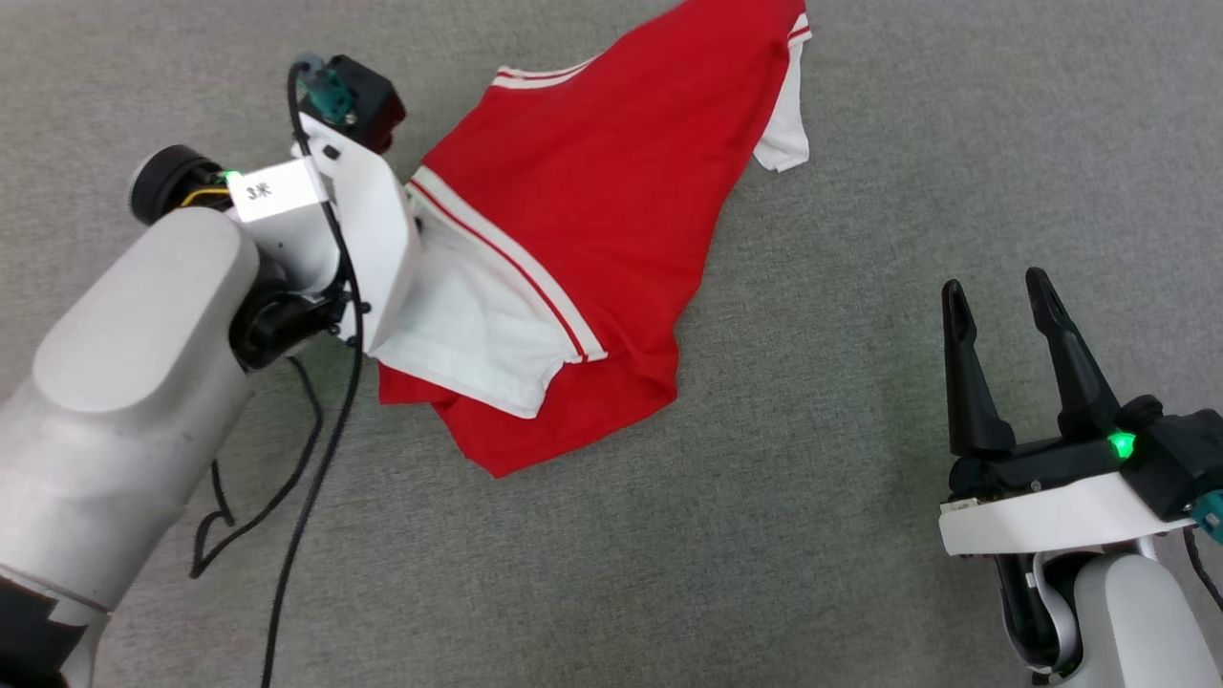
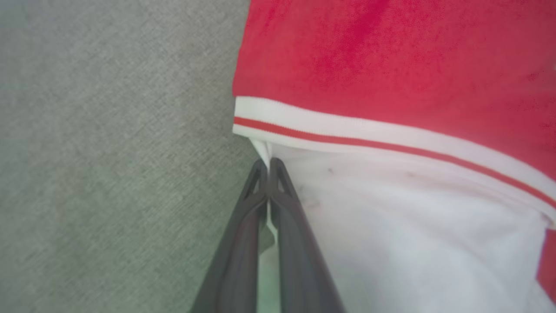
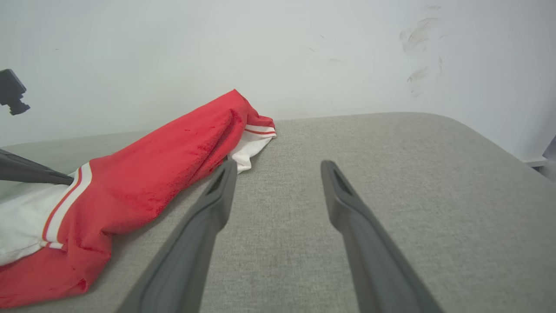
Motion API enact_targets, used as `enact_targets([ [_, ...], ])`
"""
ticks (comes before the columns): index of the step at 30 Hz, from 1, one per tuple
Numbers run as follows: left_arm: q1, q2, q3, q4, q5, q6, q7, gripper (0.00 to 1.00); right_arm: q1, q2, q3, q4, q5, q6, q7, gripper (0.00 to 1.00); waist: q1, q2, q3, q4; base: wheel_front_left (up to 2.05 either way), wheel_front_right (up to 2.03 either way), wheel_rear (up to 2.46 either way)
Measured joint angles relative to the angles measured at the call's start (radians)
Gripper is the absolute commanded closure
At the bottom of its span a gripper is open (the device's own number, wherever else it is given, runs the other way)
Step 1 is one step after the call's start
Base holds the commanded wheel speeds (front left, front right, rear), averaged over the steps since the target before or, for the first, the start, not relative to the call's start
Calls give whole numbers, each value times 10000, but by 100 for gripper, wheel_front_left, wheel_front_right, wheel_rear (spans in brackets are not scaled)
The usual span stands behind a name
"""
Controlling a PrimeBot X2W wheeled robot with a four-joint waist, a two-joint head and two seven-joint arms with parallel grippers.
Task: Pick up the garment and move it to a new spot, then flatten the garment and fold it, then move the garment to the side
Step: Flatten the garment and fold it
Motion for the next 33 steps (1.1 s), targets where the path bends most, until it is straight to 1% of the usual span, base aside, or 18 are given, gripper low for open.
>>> enact_targets([
  [5,6,374,8,-13,-324,2,-587,100,69,0,-10,56,-159,0,0,0,0,0,-451,263,0,0,0],
  [9,-1,811,127,-58,-617,2,-895,100,174,0,12,130,-291,0,0,0,0,0,-790,514,0,0,0],
  [13,-18,1358,102,-36,-581,2,-955,100,180,2,13,169,-301,0,0,0,-1,0,-1012,722,0,0,0],
  [17,-35,1952,75,155,-309,12,-955,100,184,0,-4,184,-332,0,0,0,-2,0,-1061,821,0,0,0],
  [19,-82,2176,58,257,-128,82,-1068,100,182,0,8,180,-351,0,0,0,-1,0,-1004,831,0,0,0],
  [21,-147,2265,19,359,33,100,-1218,100,176,0,12,171,-359,0,0,0,-1,0,-933,833,0,0,0],
  [24,-105,2211,-130,464,211,209,-1404,100,161,0,15,167,-370,0,0,0,-1,0,-828,842,0,0,0],
  [25,-63,2159,-159,483,267,282,-1482,97,150,0,17,167,-372,0,0,0,-1,0,-807,851,0,0,0],
  [26,-22,2119,-180,500,399,405,-1661,7,143,0,15,167,-374,0,0,0,-1,0,-790,863,0,0,0],
  [27,1,2061,-163,606,464,581,-1839,0,142,0,12,167,-376,0,0,0,-1,0,-780,875,0,0,0],
  [29,4,1954,-150,867,596,790,-2259,0,125,0,-4,182,-401,0,0,0,0,0,-787,906,0,0,0],
  [33,32,1557,-134,1181,805,871,-3405,0,110,0,-67,232,-476,0,0,0,-1,0,-965,1027,0,0,0],
])
